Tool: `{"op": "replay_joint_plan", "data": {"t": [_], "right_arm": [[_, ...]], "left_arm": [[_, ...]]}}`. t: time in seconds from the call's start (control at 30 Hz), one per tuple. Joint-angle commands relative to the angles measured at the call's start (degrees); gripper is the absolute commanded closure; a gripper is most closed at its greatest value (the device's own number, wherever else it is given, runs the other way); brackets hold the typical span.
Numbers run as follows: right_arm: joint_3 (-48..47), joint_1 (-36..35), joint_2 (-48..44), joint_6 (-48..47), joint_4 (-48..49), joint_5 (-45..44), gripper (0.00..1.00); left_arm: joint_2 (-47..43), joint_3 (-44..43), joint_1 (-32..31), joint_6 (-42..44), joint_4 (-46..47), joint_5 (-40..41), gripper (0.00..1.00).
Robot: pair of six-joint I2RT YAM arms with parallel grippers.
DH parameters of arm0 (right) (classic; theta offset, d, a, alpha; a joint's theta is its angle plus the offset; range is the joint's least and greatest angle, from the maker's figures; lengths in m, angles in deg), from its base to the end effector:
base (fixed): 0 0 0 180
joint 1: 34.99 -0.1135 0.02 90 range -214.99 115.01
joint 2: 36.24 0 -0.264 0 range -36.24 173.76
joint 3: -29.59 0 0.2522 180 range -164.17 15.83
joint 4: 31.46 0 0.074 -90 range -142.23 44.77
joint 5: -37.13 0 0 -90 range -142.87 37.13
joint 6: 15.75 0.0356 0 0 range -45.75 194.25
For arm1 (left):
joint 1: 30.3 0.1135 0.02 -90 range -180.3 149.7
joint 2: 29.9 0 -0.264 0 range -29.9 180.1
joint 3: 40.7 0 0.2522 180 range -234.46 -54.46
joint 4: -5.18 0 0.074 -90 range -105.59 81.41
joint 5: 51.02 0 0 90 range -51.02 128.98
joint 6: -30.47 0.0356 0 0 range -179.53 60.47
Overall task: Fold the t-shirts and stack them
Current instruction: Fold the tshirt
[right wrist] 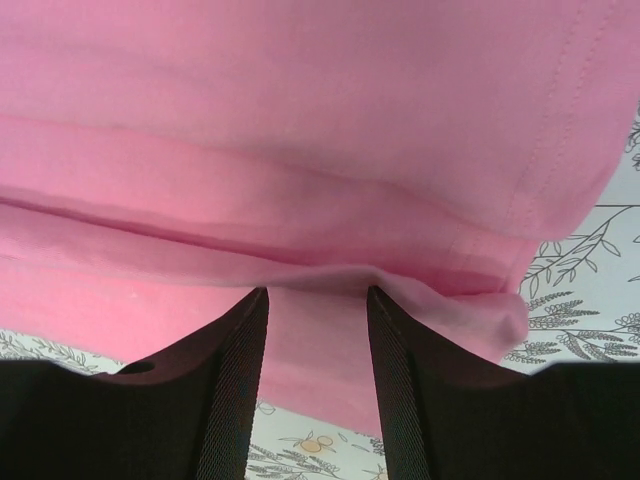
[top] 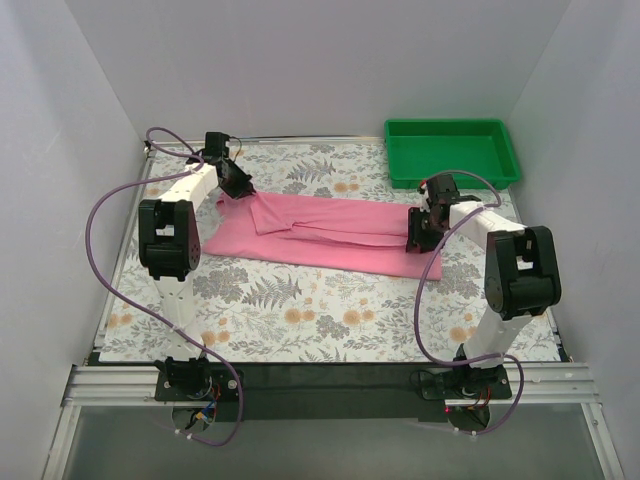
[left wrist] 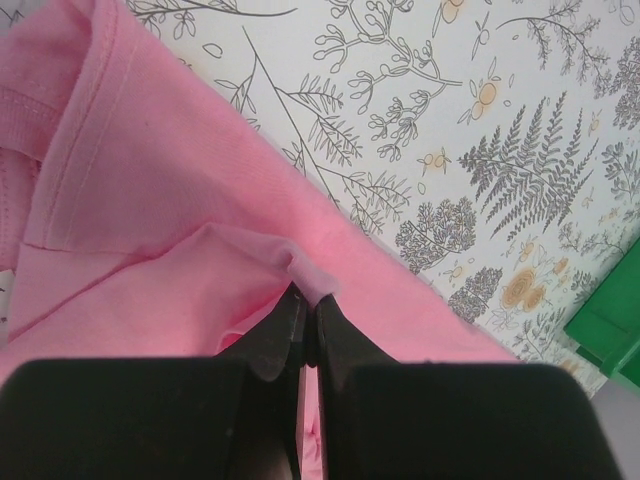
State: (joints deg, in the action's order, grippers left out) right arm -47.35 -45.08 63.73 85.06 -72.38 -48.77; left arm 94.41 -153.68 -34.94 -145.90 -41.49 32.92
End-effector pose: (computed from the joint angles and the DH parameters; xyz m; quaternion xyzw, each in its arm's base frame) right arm 0.3401 0.0631 0.1765 -0.0019 0.9737 0.0751 0.2152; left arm 0.4722 -0.0421 0.1892 -0.6170 0.7355 -0.2320 0.1567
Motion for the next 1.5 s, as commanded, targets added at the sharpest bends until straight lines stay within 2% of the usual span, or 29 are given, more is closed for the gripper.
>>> {"op": "replay_joint_plan", "data": {"t": [0.0, 0.2, 0.47, 0.7, 0.73, 0.8, 0.93, 0.97, 1.17, 1.33, 1.47], "right_arm": [[-1.3, 1.0, 0.9, 2.2, 2.5, 0.6, 0.56], [0.1, 2.9, 0.3, 4.5, 4.7, 0.6, 0.53], [1.4, 3.6, -2.5, 4.0, 4.7, -1.9, 0.49], [4.1, 7.6, -4.0, 2.8, 5.3, -2.6, 0.48], [4.0, 7.8, -4.6, 2.6, 5.3, -2.8, 0.48], [3.5, 8.2, -5.2, 1.7, 5.3, -3.3, 0.48], [2.3, 8.4, -7.1, 0.9, 4.7, -3.8, 0.48], [1.9, 8.4, -7.4, 0.6, 4.4, -3.8, 0.48], [0.9, 8.1, -11.2, -0.2, 3.4, -1.1, 0.48], [2.1, 7.5, -14.2, -0.9, 1.8, 0.2, 0.47], [3.4, 7.4, -15.9, -1.0, 1.4, 2.1, 0.47]], "left_arm": [[-3.6, 0.4, 0.6, -0.6, 1.0, 1.1, 0.96], [-3.2, 0.4, 1.0, -0.6, 1.4, 1.2, 0.95], [-2.4, -0.2, 1.0, 0.1, 2.1, 1.7, 0.85], [-2.8, -0.1, 1.2, 0.3, 2.2, 2.5, 0.8], [-2.9, 0.0, 1.2, 0.3, 2.2, 2.7, 0.76], [-3.4, 0.3, 1.4, 0.3, 2.2, 3.0, 0.74], [-4.9, 0.7, 1.5, 1.0, 2.2, 3.8, 0.6], [-5.7, 0.8, 1.4, 1.3, 2.1, 3.7, 0.54], [-12.0, 7.1, -0.4, 3.7, 1.2, 3.2, 0.41], [-19.0, 17.7, -3.6, 4.8, -0.3, 1.2, 0.4], [-20.9, 23.5, -6.1, 3.9, -0.6, -0.6, 0.42]]}}
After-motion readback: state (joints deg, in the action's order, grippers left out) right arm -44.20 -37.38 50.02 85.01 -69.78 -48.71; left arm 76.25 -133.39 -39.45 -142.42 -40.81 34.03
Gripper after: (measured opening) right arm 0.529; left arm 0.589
